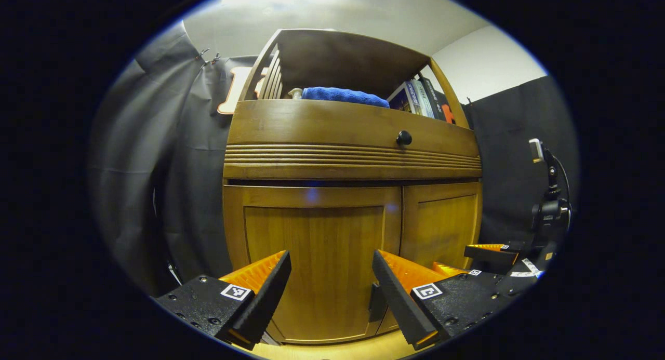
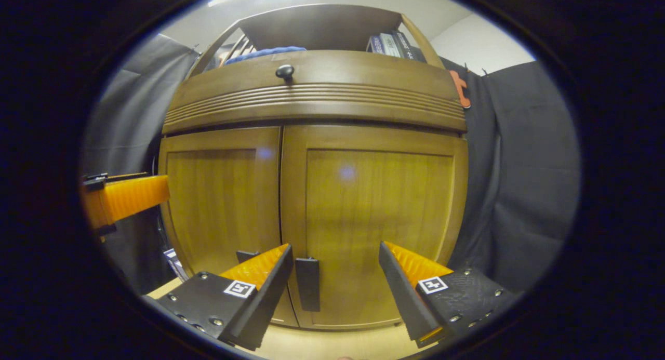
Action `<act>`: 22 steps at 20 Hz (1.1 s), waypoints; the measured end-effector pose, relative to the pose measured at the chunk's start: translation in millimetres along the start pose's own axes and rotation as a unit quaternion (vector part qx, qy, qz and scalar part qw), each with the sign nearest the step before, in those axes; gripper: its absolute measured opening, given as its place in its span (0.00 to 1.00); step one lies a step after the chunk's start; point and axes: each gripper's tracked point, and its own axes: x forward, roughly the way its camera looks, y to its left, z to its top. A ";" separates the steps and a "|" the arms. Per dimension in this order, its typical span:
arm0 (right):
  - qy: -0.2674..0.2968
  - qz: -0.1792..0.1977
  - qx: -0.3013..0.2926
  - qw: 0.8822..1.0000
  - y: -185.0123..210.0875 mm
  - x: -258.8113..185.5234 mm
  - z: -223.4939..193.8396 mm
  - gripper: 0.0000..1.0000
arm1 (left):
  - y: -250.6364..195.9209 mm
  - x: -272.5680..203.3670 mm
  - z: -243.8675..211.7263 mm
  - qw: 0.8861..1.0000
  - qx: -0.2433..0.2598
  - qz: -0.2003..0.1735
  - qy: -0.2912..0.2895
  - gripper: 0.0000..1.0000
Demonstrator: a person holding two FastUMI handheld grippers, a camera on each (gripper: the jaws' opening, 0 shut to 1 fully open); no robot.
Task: Open the right door of the double-door shoe cabinet with the right hand, and open the left door with the left hand.
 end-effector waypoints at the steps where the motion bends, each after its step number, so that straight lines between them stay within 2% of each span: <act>1: 0.006 0.004 0.002 1.000 2.0 2.7 -4.1 0.99 | 1.7 1.0 -1.5 1.000 0.000 0.002 0.001 0.95; 6: 0.038 0.025 0.018 0.999 20.8 22.2 -26.7 0.98 | 8.4 7.0 -7.9 1.000 0.004 0.010 0.009 0.97; 8: 0.048 0.027 0.024 0.998 21.6 25.1 -30.0 0.93 | 12.0 7.8 -10.3 1.000 0.005 0.013 0.012 0.96; 9: 0.052 0.028 0.027 0.998 27.5 25.7 -32.2 0.82 | 14.8 7.6 -11.5 1.000 0.005 0.015 0.013 0.96; 11: 0.060 0.022 0.032 0.997 25.8 27.6 -36.8 0.82 | 19.5 8.9 -14.6 1.000 0.003 0.019 0.015 0.97; 13: 0.066 0.016 0.036 0.997 23.4 33.0 -37.1 0.63 | 21.7 10.6 -18.0 1.000 0.001 0.018 0.019 0.96; 14: 0.071 0.020 0.042 0.996 26.3 34.2 -38.9 0.62 | 22.4 11.7 -19.3 1.000 0.002 0.016 0.020 0.97; 15: 0.074 0.018 0.048 0.996 27.2 39.7 -41.0 0.55 | 21.6 12.1 -20.0 1.000 0.004 0.014 0.021 0.95; 16: 0.075 0.032 0.055 0.995 34.4 32.2 -39.8 0.48 | 20.3 14.1 -19.0 1.000 0.005 0.010 0.021 0.96; 17: 0.073 0.027 0.053 0.996 34.5 33.8 -39.4 0.44 | 18.7 14.5 -19.8 1.000 0.005 0.007 0.022 0.96; 18: 0.073 0.021 0.048 0.996 32.4 35.3 -39.7 0.34 | 17.0 15.0 -19.5 1.000 0.004 0.005 0.022 0.97; 20: 0.077 0.009 0.042 0.996 31.2 37.8 -42.2 0.31 | 13.6 14.6 -21.0 1.000 0.000 0.001 0.024 0.97; 21: 0.080 0.006 0.045 0.996 31.1 37.6 -43.3 0.34 | 11.7 14.3 -22.1 1.000 -0.002 -0.001 0.026 0.97; 22: 0.084 0.004 0.049 0.995 30.8 35.5 -43.7 0.25 | 10.9 14.2 -22.7 1.000 -0.003 -0.002 0.028 0.97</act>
